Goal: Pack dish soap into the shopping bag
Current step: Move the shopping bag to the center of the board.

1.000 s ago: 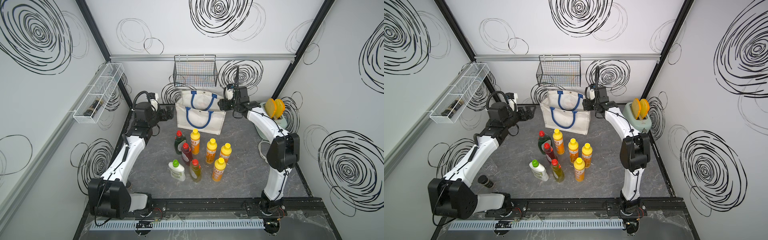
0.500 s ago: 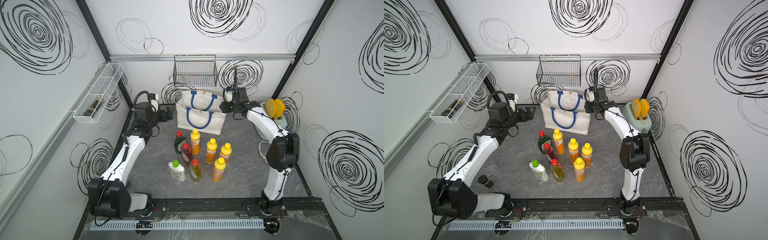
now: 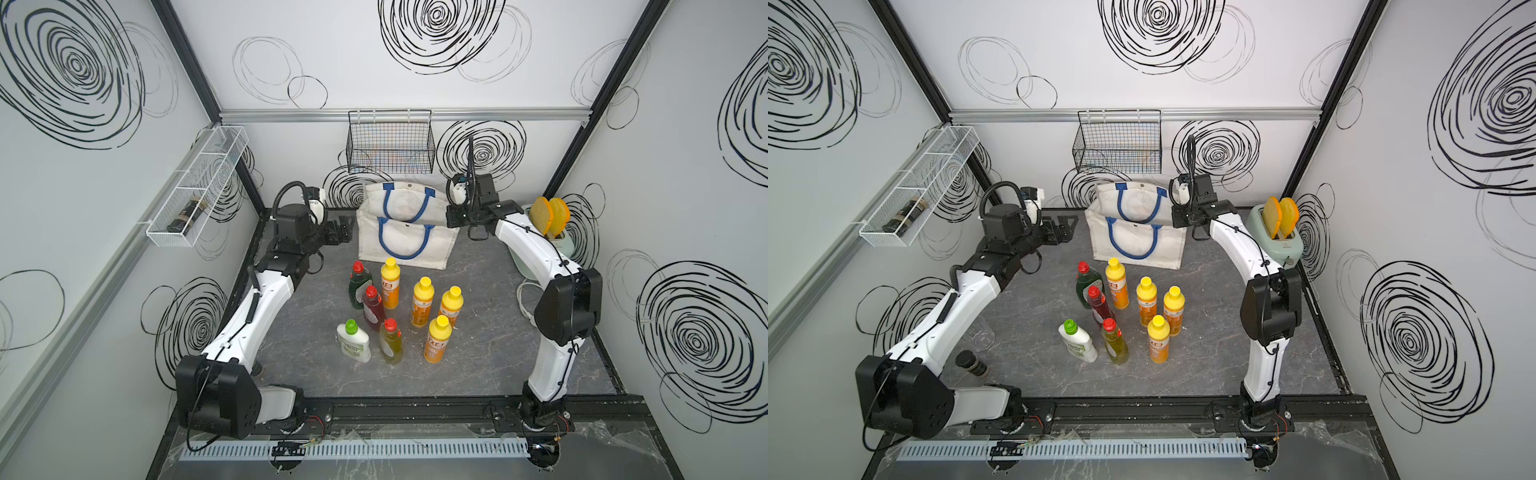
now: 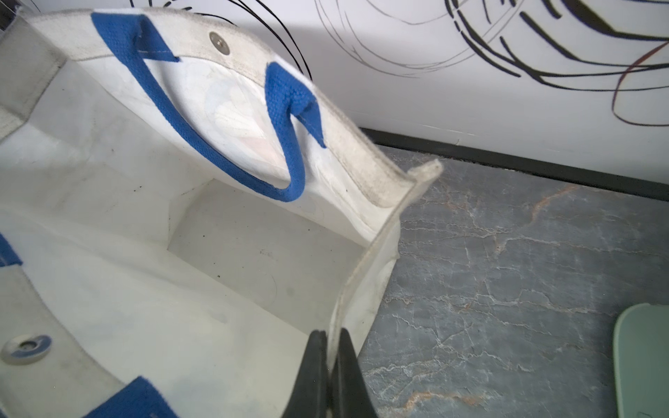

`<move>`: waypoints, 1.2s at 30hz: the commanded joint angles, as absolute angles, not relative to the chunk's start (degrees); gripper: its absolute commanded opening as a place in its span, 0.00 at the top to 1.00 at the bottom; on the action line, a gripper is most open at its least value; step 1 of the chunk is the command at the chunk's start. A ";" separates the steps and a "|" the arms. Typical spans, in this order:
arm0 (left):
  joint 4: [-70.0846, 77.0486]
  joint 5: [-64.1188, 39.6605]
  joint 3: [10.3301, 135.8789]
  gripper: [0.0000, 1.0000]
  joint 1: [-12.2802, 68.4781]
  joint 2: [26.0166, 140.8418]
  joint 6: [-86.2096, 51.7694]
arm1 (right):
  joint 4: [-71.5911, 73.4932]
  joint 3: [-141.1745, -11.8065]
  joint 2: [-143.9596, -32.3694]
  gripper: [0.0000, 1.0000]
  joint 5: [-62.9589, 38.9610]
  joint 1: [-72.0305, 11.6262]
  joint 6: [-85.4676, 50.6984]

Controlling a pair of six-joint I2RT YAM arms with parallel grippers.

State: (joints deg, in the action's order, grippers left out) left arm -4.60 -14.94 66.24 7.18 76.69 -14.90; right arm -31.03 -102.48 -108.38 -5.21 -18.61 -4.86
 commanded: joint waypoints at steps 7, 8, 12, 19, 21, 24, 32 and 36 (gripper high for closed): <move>-5.38 -15.85 68.79 0.04 10.23 77.76 -11.94 | -32.77 -92.98 -96.55 1.00 -9.15 -16.75 -3.90; -5.58 -16.07 68.91 0.04 10.52 77.94 -11.77 | -32.45 -91.96 -95.67 1.00 -9.80 -16.47 -3.82; -5.77 -17.85 69.15 0.04 11.66 78.64 -11.09 | -31.62 -87.77 -93.00 1.00 -12.74 -15.46 -3.52; -5.51 -19.38 68.95 0.04 13.59 79.18 -10.81 | -28.57 -81.93 -90.40 1.00 -16.06 -13.80 -3.08; -5.62 -18.99 68.91 0.04 14.24 79.39 -10.54 | -27.58 -81.34 -90.27 1.00 -16.26 -13.50 -3.16; -5.78 -18.66 68.82 0.04 15.27 79.72 -10.24 | -26.81 -81.54 -90.52 0.97 -16.35 -13.27 -3.07; -6.05 -20.10 69.61 0.04 14.12 79.91 -11.25 | -25.86 -81.78 -88.49 0.72 -16.80 -13.27 -3.08; -6.04 -20.98 70.11 0.04 13.53 79.87 -12.13 | -25.41 -80.95 -84.57 0.60 -15.17 -13.27 -2.68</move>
